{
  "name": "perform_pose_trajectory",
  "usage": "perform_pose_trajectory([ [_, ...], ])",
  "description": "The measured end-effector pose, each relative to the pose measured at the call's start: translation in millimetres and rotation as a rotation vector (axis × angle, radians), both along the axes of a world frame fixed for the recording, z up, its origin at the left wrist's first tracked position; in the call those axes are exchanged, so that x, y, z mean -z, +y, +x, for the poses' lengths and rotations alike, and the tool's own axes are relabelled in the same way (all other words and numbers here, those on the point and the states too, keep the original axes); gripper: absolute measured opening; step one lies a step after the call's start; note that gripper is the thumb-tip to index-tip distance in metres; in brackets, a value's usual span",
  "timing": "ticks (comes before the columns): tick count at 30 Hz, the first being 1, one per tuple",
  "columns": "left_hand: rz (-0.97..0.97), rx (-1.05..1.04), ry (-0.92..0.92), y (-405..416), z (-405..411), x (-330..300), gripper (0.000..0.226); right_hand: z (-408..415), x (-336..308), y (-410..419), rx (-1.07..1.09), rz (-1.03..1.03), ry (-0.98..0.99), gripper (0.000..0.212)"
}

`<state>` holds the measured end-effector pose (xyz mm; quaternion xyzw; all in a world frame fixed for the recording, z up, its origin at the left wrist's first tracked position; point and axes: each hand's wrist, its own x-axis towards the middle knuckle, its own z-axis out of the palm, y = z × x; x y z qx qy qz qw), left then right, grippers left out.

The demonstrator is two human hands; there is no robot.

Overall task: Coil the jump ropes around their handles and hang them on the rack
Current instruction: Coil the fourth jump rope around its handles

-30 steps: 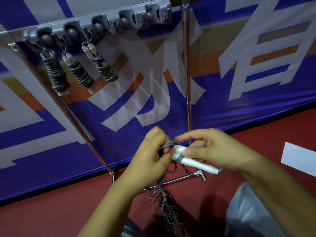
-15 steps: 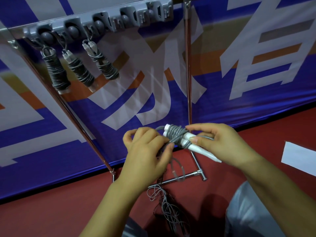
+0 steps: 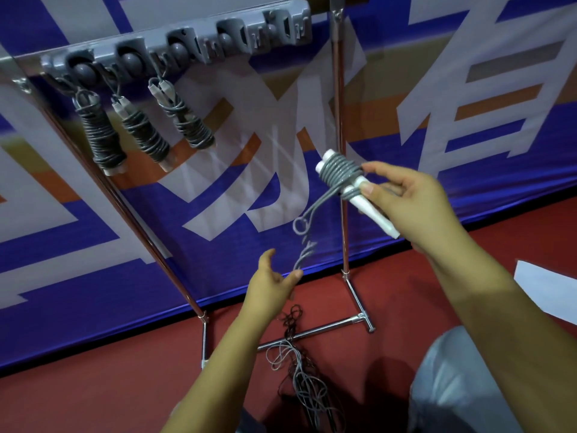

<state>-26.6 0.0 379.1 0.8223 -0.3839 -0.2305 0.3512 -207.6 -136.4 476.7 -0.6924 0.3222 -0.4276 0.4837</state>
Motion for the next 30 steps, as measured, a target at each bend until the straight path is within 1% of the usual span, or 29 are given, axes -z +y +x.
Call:
perform_pose_trajectory([
  [2, 0.086, -0.003, -0.011, -4.3, 5.3, 19.9, 0.031, 3.1, -9.8, -1.5, -0.012, 0.004, -0.038, 0.024],
  [3, 0.117, -0.010, 0.045, -5.0, 5.9, 28.4, 0.020, 5.2, -14.4, -2.7, -0.019, 0.010, -0.064, 0.023],
  [7, 0.195, -0.067, 0.437, -3.2, 0.9, 60.6, 0.026, 16.6, -28.1, -3.2, -0.046, 0.023, -0.112, 0.027],
  [8, 0.204, -0.090, 0.487, -2.9, -1.7, 62.8, 0.027, 19.5, -30.0, -1.3, -0.054, 0.032, -0.111, 0.028],
  [9, 0.219, -0.106, 0.493, -3.2, -3.0, 64.3, 0.028, 22.3, -31.5, 0.7, -0.054, 0.038, -0.107, 0.028],
  [10, 0.255, -0.108, 0.417, -4.3, -2.8, 64.3, 0.028, 24.8, -32.2, 1.7, -0.048, 0.052, -0.110, 0.028],
  [12, 0.339, -0.100, 0.154, -6.4, 3.3, 65.1, 0.026, 27.8, -34.6, 1.5, -0.023, 0.103, -0.142, 0.030],
  [13, 0.347, -0.108, 0.076, -6.9, 7.0, 63.3, 0.023, 28.9, -36.1, 0.3, -0.011, 0.124, -0.161, 0.032],
  [15, 0.349, -0.136, 0.031, -8.8, 13.9, 63.6, 0.021, 30.5, -40.5, -0.5, -0.005, 0.131, -0.188, 0.033],
  [16, 0.325, -0.154, 0.072, -10.3, 16.1, 62.5, 0.021, 30.7, -43.0, 0.8, -0.010, 0.125, -0.197, 0.034],
  [17, 0.236, -0.191, 0.196, -11.8, 17.3, 63.6, 0.019, 30.4, -45.8, 2.3, -0.020, 0.114, -0.198, 0.033],
  [19, 0.015, -0.237, 0.617, -14.6, 14.7, 60.4, 0.015, 29.2, -50.1, 6.9, -0.057, 0.078, -0.168, 0.031],
  [20, -0.073, -0.230, 0.736, -15.6, 13.8, 55.8, 0.015, 28.6, -50.4, 8.5, -0.075, 0.045, -0.134, 0.029],
  [22, -0.149, -0.160, 0.783, -14.7, 12.2, 48.1, 0.015, 26.8, -47.3, 12.3, -0.099, -0.038, -0.048, 0.025],
  [24, -0.141, -0.059, 0.758, -8.4, 14.2, 36.8, 0.014, 25.2, -41.4, 14.1, -0.114, -0.096, 0.015, 0.028],
  [26, -0.070, 0.005, 0.663, -1.4, 26.2, 24.5, 0.018, 23.2, -35.7, 14.6, -0.103, -0.130, 0.055, 0.030],
  [27, -0.049, -0.017, 0.578, 2.5, 35.1, 18.9, 0.018, 21.5, -34.0, 14.1, -0.094, -0.134, 0.066, 0.030],
  [28, -0.062, -0.085, 0.477, 5.5, 43.4, 12.6, 0.019, 19.8, -32.4, 13.7, -0.095, -0.128, 0.074, 0.030],
  [30, -0.190, -0.275, 0.298, 8.9, 55.9, -4.9, 0.020, 17.5, -29.9, 13.5, -0.117, -0.119, 0.085, 0.031],
])
